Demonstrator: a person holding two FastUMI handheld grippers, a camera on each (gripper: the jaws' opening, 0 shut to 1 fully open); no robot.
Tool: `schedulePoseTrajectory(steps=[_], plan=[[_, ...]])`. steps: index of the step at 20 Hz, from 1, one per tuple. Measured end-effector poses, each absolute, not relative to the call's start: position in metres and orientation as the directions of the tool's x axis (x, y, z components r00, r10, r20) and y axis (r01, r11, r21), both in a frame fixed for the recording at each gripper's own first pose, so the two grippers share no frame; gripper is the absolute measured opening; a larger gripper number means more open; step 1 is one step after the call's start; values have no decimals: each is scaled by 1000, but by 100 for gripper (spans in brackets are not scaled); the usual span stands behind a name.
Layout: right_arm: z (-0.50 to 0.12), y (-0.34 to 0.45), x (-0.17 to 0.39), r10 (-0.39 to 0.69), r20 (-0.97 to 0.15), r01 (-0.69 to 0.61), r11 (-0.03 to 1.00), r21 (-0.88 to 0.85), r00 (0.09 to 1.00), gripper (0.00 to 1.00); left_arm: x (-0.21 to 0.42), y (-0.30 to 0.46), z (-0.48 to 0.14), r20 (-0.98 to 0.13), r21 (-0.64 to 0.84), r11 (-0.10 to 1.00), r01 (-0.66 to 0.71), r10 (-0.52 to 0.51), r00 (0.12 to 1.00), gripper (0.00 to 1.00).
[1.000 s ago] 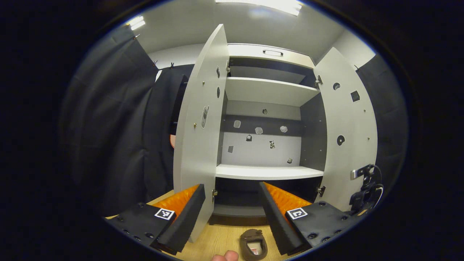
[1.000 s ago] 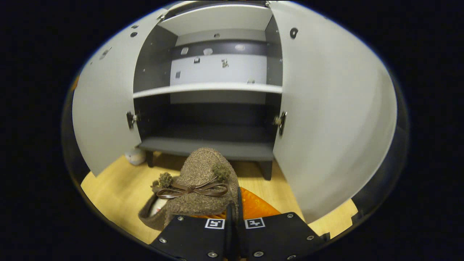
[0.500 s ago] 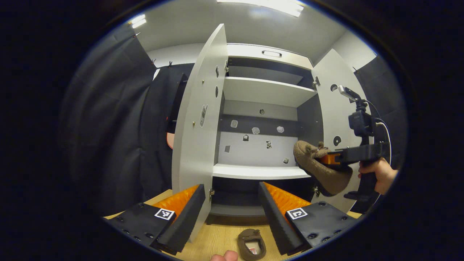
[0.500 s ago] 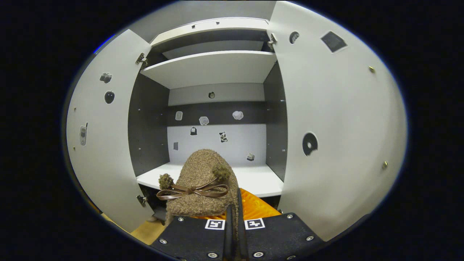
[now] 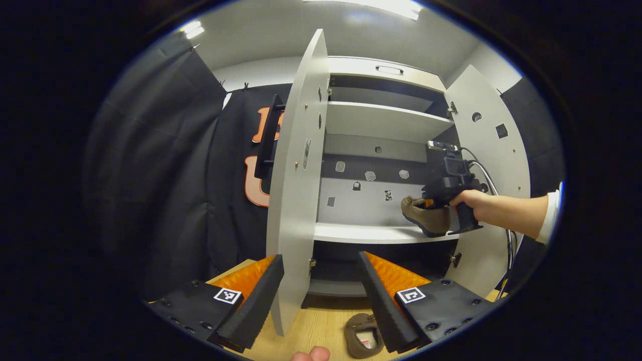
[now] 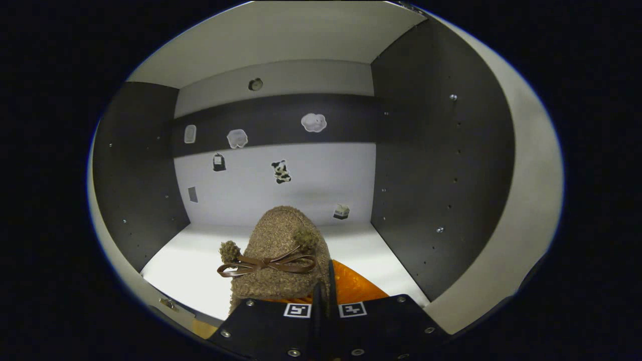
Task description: Grab one shoe with the right hand and put it into the shoe cabinet, grab the other shoe with the left hand and put it into the shoe cabinet; then close the right door with the right hand and the left door with the left hand.
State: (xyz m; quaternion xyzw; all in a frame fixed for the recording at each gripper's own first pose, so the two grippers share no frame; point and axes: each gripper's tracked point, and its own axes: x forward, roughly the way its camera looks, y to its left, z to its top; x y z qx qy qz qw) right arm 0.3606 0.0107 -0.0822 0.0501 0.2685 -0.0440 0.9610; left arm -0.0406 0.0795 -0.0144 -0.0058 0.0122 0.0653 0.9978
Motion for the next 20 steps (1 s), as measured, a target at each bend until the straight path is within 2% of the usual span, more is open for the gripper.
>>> schedulePoseTrajectory(steps=[5,7,8,11,12,13,14,15,16,18,20], plan=[[-131,3,383,-80,-636,204,971,123,767,7,-37,83,-15,-29,1,991,-137,137,990,96],[-135,2,386,-73,-645,213,967,141,760,12,-37,83,-15,-32,9,991,-135,135,990,96],[-135,3,386,-66,-646,205,968,143,760,18,-37,84,-14,-30,16,990,-140,141,990,97],[-134,1,384,-52,-644,187,972,143,763,27,-38,84,-15,-33,7,989,-146,146,989,96],[-133,-3,382,-55,-648,191,971,142,760,36,-37,83,-17,-38,-1,990,-142,142,989,99],[-133,-7,380,-56,-653,198,970,145,755,41,-37,83,-17,-41,-3,990,-142,141,989,96],[-132,-7,377,-44,-660,194,969,155,750,53,-37,84,-17,-40,1,990,-142,142,989,99],[-130,-5,373,-22,-663,175,971,165,748,59,-37,84,-18,-38,6,990,-144,144,989,96],[-128,-1,369,2,-666,149,974,170,746,75,-37,84,-18,-37,9,990,-143,144,989,96],[-117,0,363,21,-648,121,977,173,761,88,-37,83,-15,-28,15,990,-140,140,990,96],[-99,5,356,46,-626,98,976,193,778,93,-37,82,-13,-18,21,991,-133,133,991,96]])
